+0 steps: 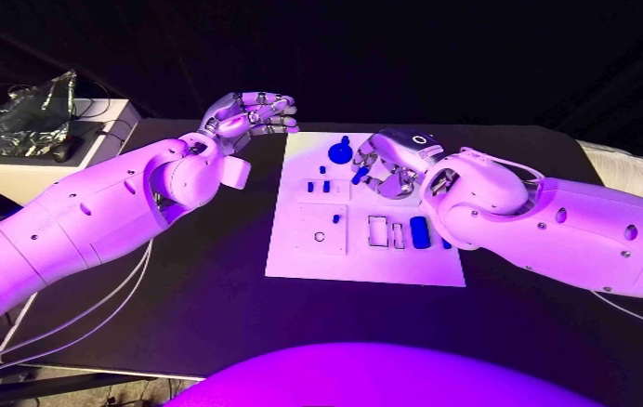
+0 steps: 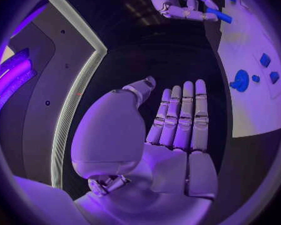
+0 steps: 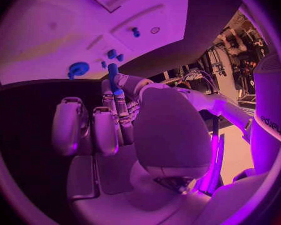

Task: Assemble the parts on the task board

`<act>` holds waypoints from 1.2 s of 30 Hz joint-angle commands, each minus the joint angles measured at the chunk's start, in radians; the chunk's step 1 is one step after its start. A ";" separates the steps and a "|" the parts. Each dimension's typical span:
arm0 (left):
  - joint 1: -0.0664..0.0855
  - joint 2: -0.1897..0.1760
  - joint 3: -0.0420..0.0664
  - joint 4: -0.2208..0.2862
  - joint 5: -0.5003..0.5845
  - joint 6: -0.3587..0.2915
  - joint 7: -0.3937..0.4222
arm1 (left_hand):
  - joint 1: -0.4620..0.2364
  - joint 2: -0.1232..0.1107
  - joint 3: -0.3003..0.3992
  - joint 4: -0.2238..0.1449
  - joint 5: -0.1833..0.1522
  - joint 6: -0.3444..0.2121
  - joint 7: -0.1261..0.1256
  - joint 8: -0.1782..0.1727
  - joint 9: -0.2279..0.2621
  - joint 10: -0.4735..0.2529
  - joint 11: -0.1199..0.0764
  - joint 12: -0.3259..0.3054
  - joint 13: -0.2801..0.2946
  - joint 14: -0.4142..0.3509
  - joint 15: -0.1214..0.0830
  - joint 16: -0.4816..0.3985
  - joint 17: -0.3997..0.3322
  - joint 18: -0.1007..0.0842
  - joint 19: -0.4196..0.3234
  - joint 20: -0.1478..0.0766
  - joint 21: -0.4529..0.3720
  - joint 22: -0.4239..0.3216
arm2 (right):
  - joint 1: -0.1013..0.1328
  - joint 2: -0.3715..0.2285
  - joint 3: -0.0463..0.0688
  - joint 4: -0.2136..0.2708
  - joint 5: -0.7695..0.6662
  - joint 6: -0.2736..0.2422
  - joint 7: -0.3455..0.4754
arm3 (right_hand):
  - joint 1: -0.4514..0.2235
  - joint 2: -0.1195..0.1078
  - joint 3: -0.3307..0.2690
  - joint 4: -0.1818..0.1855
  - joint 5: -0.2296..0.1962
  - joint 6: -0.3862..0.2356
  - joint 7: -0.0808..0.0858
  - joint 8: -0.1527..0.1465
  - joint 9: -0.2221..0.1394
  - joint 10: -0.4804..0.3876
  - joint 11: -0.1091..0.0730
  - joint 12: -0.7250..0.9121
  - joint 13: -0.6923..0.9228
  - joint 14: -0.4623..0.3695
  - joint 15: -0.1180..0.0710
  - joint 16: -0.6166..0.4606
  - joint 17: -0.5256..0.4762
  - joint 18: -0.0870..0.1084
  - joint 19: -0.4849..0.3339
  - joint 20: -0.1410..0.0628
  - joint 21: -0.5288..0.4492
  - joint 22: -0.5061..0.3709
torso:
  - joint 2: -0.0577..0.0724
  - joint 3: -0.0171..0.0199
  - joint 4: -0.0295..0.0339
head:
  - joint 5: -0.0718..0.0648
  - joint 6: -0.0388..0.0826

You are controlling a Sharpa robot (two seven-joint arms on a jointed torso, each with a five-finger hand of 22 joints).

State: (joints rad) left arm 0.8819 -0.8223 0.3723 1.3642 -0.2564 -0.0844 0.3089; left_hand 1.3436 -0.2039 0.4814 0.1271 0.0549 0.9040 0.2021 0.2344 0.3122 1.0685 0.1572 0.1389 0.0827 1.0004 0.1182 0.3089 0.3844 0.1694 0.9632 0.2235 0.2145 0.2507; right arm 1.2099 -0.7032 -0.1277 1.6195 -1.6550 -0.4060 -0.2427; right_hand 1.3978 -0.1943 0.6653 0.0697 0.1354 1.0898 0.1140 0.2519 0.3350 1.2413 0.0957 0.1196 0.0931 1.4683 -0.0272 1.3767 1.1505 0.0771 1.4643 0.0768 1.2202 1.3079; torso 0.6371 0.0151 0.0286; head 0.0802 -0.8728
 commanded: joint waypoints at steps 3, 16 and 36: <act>0.001 0.012 0.001 -0.010 0.003 0.007 0.010 | 0.007 0.005 -0.003 0.000 -0.004 -0.006 0.004 -0.003 -0.002 -0.006 -0.001 0.006 0.002 -0.007 -0.002 -0.004 0.002 0.013 0.006 0.004 -0.003 -0.002 | -0.023 0.046 -0.009 -0.001 -0.020 0.021 0.025 | 0.006 0.016 0.006 0.000 0.004 0.003 -0.001 0.004 0.028 0.054 -0.050 -0.006 -0.001 0.026 -0.006 0.004 -0.002 -0.006 0.026 -0.008 0.001 0.043 | -0.008 -0.0027 0.0048 | 0.012 0.000; 0.001 0.025 0.001 -0.015 0.004 0.004 0.009 | 0.008 0.006 -0.004 0.001 -0.004 -0.007 0.003 -0.003 -0.002 -0.006 -0.001 0.007 0.002 -0.007 -0.002 -0.003 0.003 0.013 0.008 0.004 -0.004 -0.003 | -0.082 0.135 -0.033 -0.015 -0.064 0.066 0.034 | 0.004 0.016 0.010 -0.006 0.008 -0.001 0.000 0.005 0.031 0.053 -0.049 -0.009 0.000 0.026 -0.005 0.003 -0.004 -0.005 0.025 -0.009 -0.003 0.041 | -0.006 -0.0043 0.0066 | 0.029 0.000; 0.001 0.021 0.000 -0.010 0.004 0.004 0.011 | 0.009 0.006 -0.004 0.002 -0.004 -0.007 0.003 -0.003 -0.003 -0.006 -0.002 0.007 0.002 -0.007 -0.002 -0.003 0.003 0.013 0.009 0.004 -0.005 -0.004 | -0.104 0.146 -0.045 -0.037 -0.121 0.142 0.014 | 0.002 0.016 0.012 -0.009 0.010 -0.003 0.002 0.006 0.033 0.053 -0.048 -0.012 0.000 0.025 -0.005 0.003 -0.005 -0.005 0.024 -0.008 -0.005 0.040 | -0.006 -0.0027 0.0053 | 0.028 0.000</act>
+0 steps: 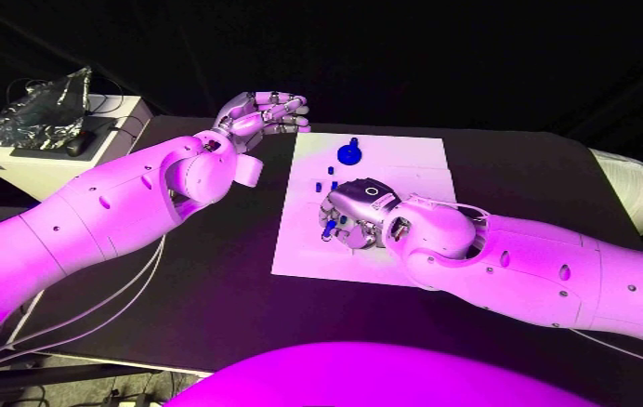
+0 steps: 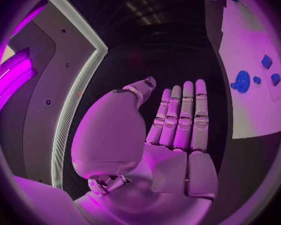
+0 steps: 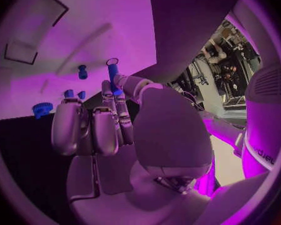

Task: Assemble the parts on the task board

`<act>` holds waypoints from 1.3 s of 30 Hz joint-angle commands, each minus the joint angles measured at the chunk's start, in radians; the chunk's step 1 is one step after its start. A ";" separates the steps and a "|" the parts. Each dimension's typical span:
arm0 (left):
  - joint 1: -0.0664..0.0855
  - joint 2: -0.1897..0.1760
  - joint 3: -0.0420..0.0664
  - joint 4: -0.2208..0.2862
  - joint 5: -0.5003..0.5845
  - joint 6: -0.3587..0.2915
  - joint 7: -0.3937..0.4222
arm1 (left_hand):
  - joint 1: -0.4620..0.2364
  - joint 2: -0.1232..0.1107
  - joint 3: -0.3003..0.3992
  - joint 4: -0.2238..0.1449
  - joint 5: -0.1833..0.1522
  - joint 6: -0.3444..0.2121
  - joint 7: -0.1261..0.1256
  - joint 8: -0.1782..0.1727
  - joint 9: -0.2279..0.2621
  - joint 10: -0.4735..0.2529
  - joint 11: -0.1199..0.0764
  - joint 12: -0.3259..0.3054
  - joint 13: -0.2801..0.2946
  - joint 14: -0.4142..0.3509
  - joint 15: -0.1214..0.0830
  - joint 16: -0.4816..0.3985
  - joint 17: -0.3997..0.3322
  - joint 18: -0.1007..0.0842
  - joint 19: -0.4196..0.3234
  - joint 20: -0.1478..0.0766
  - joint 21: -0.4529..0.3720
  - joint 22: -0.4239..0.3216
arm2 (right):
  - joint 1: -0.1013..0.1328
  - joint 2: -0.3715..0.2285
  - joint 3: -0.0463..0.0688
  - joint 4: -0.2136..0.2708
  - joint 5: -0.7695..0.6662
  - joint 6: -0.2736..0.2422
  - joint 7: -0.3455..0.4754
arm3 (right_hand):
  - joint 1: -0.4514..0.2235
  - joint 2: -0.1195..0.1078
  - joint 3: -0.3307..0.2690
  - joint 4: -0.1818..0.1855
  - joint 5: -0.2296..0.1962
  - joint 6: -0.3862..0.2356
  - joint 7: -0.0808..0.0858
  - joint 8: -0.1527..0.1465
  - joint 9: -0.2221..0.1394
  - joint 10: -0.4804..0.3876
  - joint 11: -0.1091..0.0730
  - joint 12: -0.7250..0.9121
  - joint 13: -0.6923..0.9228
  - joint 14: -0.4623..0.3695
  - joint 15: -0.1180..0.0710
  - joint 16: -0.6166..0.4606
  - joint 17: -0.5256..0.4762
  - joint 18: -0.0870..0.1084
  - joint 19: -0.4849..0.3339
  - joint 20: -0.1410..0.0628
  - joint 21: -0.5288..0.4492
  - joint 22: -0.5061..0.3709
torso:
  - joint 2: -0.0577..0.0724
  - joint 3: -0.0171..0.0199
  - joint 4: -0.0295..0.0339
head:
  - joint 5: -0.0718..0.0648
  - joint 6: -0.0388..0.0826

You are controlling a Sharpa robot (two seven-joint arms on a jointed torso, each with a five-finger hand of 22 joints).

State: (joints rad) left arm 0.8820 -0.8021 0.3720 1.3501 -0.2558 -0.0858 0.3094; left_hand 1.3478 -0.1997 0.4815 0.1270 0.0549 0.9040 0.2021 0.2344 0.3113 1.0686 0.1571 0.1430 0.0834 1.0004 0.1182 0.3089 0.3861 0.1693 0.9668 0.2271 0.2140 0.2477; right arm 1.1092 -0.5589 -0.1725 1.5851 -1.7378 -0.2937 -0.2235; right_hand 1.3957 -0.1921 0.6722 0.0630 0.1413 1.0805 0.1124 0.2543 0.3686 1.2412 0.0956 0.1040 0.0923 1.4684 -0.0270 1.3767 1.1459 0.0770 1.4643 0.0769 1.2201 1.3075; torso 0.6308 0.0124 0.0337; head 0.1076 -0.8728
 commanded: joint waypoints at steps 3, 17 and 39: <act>0.001 0.000 0.001 0.005 0.003 0.006 0.010 | 0.005 0.002 -0.004 0.002 -0.004 -0.007 0.003 -0.003 -0.002 -0.006 -0.001 0.003 0.002 -0.007 -0.002 -0.003 0.002 0.013 0.005 0.001 -0.005 -0.001 | -0.006 0.004 -0.001 -0.003 -0.042 0.028 -0.008 | 0.004 0.014 0.005 -0.002 0.004 0.006 0.003 0.004 0.000 0.053 -0.048 0.004 0.001 0.025 -0.005 0.002 -0.001 -0.005 0.024 -0.009 -0.004 0.041 | 0.000 -0.0001 0.0004 | 0.002 0.000; 0.001 -0.003 0.001 0.008 0.004 0.007 0.010 | 0.005 0.002 -0.004 0.002 -0.004 -0.007 0.003 -0.003 -0.002 -0.006 -0.001 0.003 0.002 -0.007 -0.002 -0.003 0.002 0.013 0.005 0.001 -0.005 -0.001 | -0.013 0.014 -0.002 -0.020 -0.056 0.026 -0.016 | 0.004 0.015 0.006 -0.003 0.005 0.006 0.003 0.004 0.000 0.053 -0.048 0.003 0.001 0.025 -0.005 0.003 -0.001 -0.005 0.024 -0.008 -0.003 0.041 | 0.000 -0.0010 0.0006 | 0.009 0.000; 0.001 -0.008 0.001 0.010 0.004 0.012 0.006 | 0.007 0.003 -0.006 0.004 -0.004 -0.006 0.003 -0.002 -0.002 -0.007 -0.001 0.004 0.002 -0.008 -0.002 -0.003 0.003 0.013 0.007 0.001 -0.008 -0.003 | -0.024 0.032 -0.006 -0.039 -0.058 0.031 0.005 | -0.052 -0.027 -0.031 -0.007 0.023 -0.039 0.017 -0.011 0.005 0.010 -0.029 -0.032 -0.004 0.024 0.013 0.000 -0.008 -0.004 0.018 0.002 -0.020 0.034 | -0.002 -0.0007 0.0003 | 0.010 0.000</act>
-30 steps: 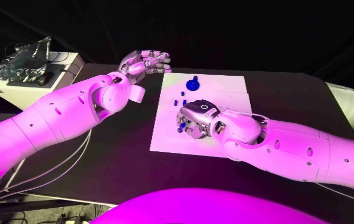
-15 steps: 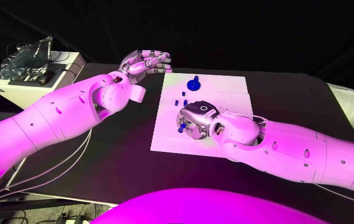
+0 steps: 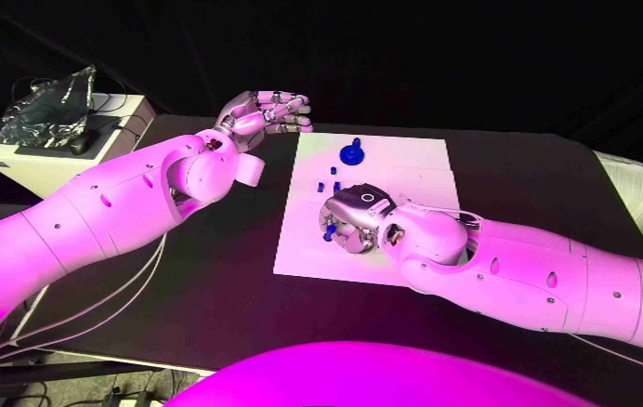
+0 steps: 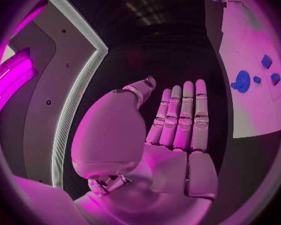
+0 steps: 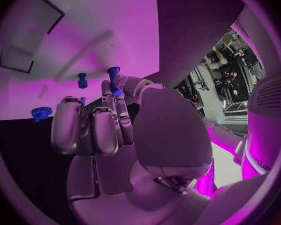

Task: Assemble the parts on the task board

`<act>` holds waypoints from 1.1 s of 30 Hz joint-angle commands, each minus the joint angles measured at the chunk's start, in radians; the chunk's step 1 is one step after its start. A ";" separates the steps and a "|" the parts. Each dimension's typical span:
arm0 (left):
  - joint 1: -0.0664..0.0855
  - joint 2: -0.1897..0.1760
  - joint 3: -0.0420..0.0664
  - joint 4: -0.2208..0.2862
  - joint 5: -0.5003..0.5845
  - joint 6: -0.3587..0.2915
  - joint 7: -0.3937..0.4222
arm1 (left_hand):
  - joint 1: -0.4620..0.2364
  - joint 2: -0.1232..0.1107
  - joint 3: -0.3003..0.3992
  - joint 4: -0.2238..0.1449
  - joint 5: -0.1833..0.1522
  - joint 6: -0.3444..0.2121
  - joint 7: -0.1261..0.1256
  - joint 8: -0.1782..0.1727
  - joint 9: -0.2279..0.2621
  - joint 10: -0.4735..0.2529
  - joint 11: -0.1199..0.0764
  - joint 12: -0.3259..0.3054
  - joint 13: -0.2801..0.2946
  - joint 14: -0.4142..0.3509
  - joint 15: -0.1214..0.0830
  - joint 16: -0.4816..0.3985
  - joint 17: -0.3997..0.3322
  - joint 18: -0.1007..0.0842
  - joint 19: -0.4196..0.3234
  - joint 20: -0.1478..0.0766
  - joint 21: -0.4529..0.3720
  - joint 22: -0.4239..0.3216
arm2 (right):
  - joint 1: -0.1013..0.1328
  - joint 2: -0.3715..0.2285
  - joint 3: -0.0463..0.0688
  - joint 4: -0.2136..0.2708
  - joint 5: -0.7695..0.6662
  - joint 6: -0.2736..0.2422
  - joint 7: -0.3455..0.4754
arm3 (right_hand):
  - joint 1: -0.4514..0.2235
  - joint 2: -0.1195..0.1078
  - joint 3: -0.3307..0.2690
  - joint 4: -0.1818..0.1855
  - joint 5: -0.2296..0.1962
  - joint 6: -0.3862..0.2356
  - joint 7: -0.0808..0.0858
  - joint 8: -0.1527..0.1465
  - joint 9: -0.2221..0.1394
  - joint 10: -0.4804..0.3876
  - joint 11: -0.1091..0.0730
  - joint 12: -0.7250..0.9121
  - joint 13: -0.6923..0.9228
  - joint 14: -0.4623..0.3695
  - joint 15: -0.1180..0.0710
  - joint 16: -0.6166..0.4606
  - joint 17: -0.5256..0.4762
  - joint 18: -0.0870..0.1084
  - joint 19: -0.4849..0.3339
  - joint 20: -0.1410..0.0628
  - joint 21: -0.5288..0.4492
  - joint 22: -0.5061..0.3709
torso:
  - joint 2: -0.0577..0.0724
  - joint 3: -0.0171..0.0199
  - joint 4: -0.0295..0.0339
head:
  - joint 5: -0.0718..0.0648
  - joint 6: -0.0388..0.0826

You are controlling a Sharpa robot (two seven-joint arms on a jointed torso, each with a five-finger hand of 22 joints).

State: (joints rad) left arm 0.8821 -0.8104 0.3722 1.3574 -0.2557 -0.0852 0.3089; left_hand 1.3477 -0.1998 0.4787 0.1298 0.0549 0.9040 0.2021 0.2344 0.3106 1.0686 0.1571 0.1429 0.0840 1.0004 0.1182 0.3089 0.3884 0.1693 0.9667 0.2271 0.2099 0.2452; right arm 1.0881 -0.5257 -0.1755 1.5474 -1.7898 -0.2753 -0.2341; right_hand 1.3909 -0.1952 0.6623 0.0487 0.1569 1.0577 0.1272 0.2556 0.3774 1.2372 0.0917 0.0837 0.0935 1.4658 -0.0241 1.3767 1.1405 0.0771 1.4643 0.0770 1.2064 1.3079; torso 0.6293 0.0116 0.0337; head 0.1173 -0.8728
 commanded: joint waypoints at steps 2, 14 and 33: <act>0.001 0.001 0.001 0.003 0.003 0.012 0.006 | 0.007 0.003 -0.004 0.001 -0.004 -0.006 0.003 -0.002 -0.001 -0.007 -0.001 0.004 0.001 -0.008 -0.002 -0.003 0.001 0.013 0.007 0.001 -0.003 -0.001 | -0.003 -0.003 -0.003 0.001 0.000 0.001 0.023 | -0.077 -0.050 -0.044 0.019 0.009 -0.046 0.005 -0.029 -0.008 -0.023 -0.016 -0.023 -0.014 0.025 0.018 -0.002 -0.009 -0.002 0.015 0.008 -0.019 0.027 | -0.001 0.0003 0.0003 | 0.001 0.000; 0.001 -0.001 0.001 0.001 0.004 0.017 0.001 | 0.006 0.003 -0.007 0.005 -0.004 -0.005 0.003 -0.002 -0.002 -0.007 -0.001 0.005 0.002 -0.009 -0.002 -0.003 0.002 0.013 0.009 0.001 -0.006 -0.003 | -0.003 -0.028 -0.003 0.021 0.015 -0.112 0.036 | -0.009 -0.035 -0.328 0.061 -0.010 -0.137 -0.017 -0.104 -0.033 -0.201 0.008 0.016 -0.026 -0.002 0.037 -0.050 -0.106 0.028 -0.025 0.030 -0.195 -0.078 | 0.000 0.0014 -0.0012 | 0.001 0.000; 0.001 -0.002 0.000 -0.003 0.004 0.025 -0.003 | 0.007 0.003 -0.009 0.007 -0.004 -0.008 0.004 -0.003 -0.003 -0.009 -0.001 0.005 0.002 -0.009 -0.002 -0.002 0.004 0.014 0.011 0.001 -0.009 -0.006 | 0.045 -0.181 0.016 0.116 0.285 -0.249 0.066 | 0.058 -0.016 -0.323 0.146 0.055 -0.096 0.019 -0.103 -0.039 -0.059 -0.020 0.168 0.003 0.004 0.014 -0.051 -0.105 0.021 0.000 0.013 -0.162 -0.056 | -0.002 0.0008 -0.0024 | -0.027 0.000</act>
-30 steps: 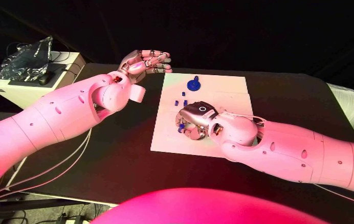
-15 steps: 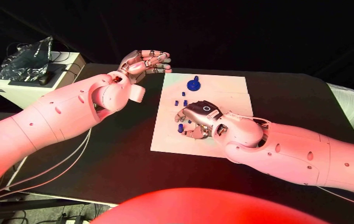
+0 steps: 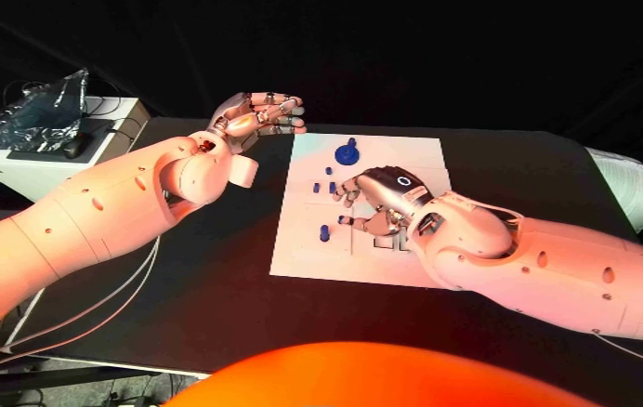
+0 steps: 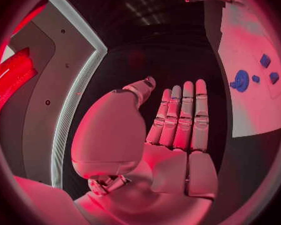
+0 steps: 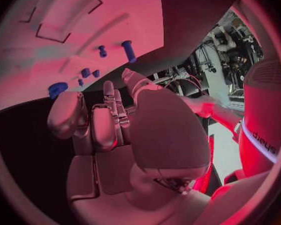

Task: Assemble the parts on the task board

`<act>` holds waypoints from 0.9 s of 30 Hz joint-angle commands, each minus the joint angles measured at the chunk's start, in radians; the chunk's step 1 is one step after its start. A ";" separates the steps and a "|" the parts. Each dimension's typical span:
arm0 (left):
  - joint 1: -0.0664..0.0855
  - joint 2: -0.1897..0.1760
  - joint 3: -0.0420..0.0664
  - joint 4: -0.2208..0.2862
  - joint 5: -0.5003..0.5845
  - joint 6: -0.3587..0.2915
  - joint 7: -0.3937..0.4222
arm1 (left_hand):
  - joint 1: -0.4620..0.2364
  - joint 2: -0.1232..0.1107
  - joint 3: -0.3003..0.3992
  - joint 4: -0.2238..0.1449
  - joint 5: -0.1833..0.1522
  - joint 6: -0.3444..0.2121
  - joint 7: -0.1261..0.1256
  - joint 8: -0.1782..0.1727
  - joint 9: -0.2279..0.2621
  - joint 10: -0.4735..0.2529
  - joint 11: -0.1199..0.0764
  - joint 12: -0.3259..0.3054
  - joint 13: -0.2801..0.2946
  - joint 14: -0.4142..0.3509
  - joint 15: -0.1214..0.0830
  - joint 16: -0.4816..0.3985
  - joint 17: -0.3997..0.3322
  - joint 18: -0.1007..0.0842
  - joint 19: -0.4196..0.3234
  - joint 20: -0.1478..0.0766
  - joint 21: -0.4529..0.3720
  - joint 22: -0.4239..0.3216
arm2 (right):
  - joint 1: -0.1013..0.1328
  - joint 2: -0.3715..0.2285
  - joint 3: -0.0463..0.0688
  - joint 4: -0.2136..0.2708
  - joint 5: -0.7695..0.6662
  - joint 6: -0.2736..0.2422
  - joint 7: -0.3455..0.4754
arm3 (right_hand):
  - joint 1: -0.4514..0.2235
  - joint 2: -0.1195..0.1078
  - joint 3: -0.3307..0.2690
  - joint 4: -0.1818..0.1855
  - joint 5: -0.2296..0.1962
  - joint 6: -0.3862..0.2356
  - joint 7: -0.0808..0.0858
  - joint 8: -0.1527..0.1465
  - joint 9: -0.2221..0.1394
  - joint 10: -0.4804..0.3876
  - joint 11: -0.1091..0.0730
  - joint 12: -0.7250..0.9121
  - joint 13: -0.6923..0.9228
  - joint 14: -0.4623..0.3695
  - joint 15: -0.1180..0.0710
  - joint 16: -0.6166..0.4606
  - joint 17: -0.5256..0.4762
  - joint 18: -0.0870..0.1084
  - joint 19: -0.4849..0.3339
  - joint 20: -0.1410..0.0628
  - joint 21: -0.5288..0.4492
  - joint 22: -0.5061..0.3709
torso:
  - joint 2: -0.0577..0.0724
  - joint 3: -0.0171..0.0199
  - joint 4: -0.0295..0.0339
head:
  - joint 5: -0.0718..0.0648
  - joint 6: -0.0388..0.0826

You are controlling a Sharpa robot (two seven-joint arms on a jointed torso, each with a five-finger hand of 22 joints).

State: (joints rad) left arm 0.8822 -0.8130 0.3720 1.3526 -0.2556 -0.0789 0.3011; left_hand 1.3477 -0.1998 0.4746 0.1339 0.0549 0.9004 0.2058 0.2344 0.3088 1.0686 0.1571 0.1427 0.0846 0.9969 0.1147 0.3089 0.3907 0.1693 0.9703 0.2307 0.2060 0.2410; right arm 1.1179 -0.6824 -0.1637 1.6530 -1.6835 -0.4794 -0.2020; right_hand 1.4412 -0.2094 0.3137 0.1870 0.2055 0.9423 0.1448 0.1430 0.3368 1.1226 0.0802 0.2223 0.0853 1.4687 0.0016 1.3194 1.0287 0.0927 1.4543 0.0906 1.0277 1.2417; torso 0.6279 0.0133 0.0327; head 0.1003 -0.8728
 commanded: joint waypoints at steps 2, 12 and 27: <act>0.001 -0.001 0.000 0.001 0.004 0.019 0.007 | 0.007 0.003 -0.005 0.003 -0.004 -0.005 0.000 -0.003 -0.001 -0.009 -0.001 0.005 0.001 -0.006 0.002 -0.002 0.001 0.014 0.007 -0.003 -0.005 -0.001 | 0.042 -0.067 0.008 0.019 0.298 0.003 0.033 | -0.010 -0.008 0.041 0.028 0.019 0.037 0.000 0.019 0.004 0.121 -0.020 0.074 0.038 0.012 -0.022 0.027 0.044 -0.002 0.021 -0.008 0.057 0.036 | -0.003 -0.0017 -0.0028 | -0.018 0.000; -0.001 -0.011 -0.001 -0.007 0.011 0.022 0.019 | 0.019 0.007 -0.016 0.018 -0.003 -0.008 -0.023 -0.003 -0.005 0.025 -0.017 0.029 0.014 0.007 -0.009 0.011 0.017 0.015 0.033 -0.008 -0.018 -0.016 | 0.139 -0.241 0.013 0.036 0.637 0.305 -0.140 | -0.175 0.019 -0.014 0.099 0.071 0.034 -0.045 0.183 0.120 0.339 -0.063 1.181 1.262 0.062 -0.056 0.164 0.311 -0.035 0.063 -0.044 0.243 0.161 | -0.012 -0.0014 -0.0110 | -0.056 0.000; -0.006 -0.025 -0.002 0.006 0.013 0.018 0.017 | 0.020 0.005 -0.020 0.023 -0.003 -0.008 -0.022 -0.003 -0.006 0.026 -0.018 0.030 0.015 0.013 -0.012 0.018 0.022 0.015 0.042 -0.011 -0.019 -0.017 | 0.156 -0.333 -0.008 0.064 0.638 0.421 -0.341 | -0.364 0.078 -0.107 0.106 0.180 0.004 -0.059 0.257 0.245 0.432 -0.072 1.329 1.461 0.095 -0.063 0.241 0.508 -0.057 0.083 -0.052 0.370 0.242 | -0.025 -0.0017 -0.0261 | -0.067 0.000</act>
State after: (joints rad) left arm 0.8769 -0.8377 0.3693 1.3555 -0.2518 -0.0737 0.3048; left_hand 1.3580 -0.1975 0.4552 0.1533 0.0549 0.8935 0.1913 0.2344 0.3040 1.0868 0.1391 0.1693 0.0993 1.0043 0.1073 0.3234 0.4115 0.1693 1.0045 0.2182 0.1907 0.2252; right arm 1.2731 -1.0179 -0.1712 1.7159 -1.0478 -0.1214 -0.4877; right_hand 1.0834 -0.1319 0.2119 0.2935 0.3816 0.9520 0.0873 0.3946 0.5799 1.4666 0.0102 1.5489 1.3080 1.4664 -0.0541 1.5570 1.3084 0.0454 1.4680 0.0446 1.3945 1.3080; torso 0.6054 0.0128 0.0092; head 0.0329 -0.8728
